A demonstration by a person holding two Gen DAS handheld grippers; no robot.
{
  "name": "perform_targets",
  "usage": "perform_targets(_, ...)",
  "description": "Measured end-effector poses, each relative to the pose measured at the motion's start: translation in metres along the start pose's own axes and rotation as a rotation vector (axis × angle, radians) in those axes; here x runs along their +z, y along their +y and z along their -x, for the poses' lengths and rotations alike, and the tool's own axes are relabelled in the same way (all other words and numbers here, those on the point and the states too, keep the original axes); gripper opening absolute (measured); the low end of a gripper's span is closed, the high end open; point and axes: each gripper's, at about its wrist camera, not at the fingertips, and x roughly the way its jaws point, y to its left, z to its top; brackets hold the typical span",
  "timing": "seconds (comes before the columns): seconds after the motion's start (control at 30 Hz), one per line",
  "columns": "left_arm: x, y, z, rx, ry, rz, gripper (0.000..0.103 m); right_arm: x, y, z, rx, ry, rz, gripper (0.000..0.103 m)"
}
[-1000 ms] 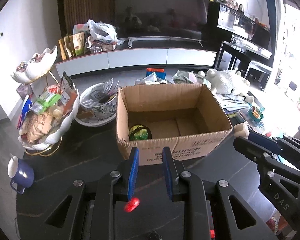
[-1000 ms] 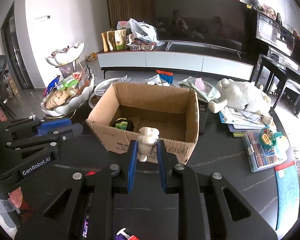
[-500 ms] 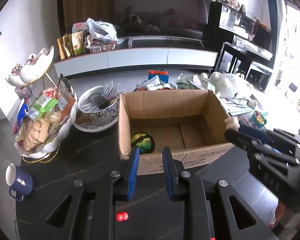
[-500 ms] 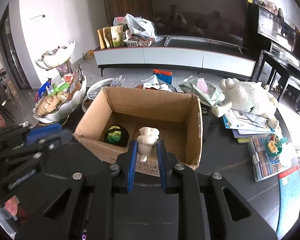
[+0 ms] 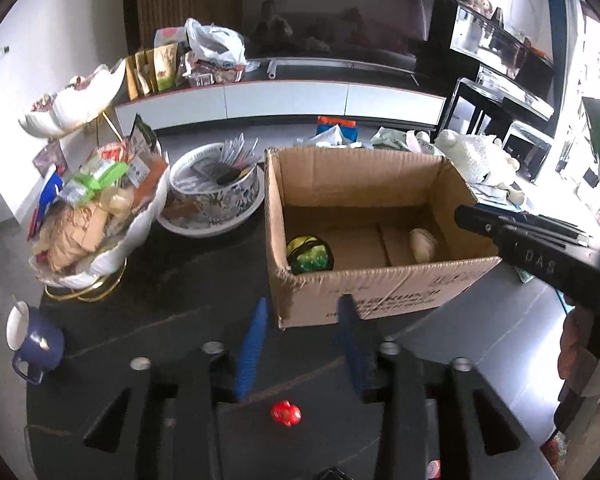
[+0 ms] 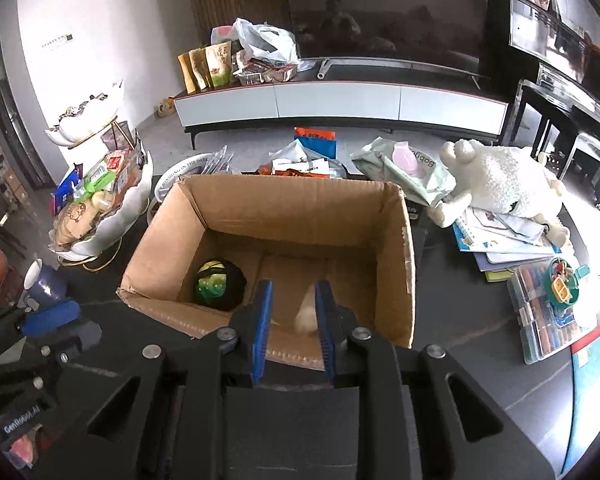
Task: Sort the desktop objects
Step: 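Open right gripper dropping the figurine into the box while left gripper returns to the red ball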
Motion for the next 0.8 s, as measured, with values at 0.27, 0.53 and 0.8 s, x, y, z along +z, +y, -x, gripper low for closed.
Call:
perform_targets(0.27,-0.025,0.014,-0.024,-0.01,0.049,0.005,0.058,-0.021,0.004,0.026,0.022,-0.025,0.025,0.02)
perform_targets(0.53,-0.073,0.032,-0.067,-0.026,0.175,0.059,0.058,-0.065,0.004,0.06,0.055,-0.035,0.036,0.028)
perform_targets(0.8,-0.099,0.027,-0.078,-0.02,0.203,0.069,0.058,-0.107,-0.007,0.042,0.071,0.053,-0.008,0.088)
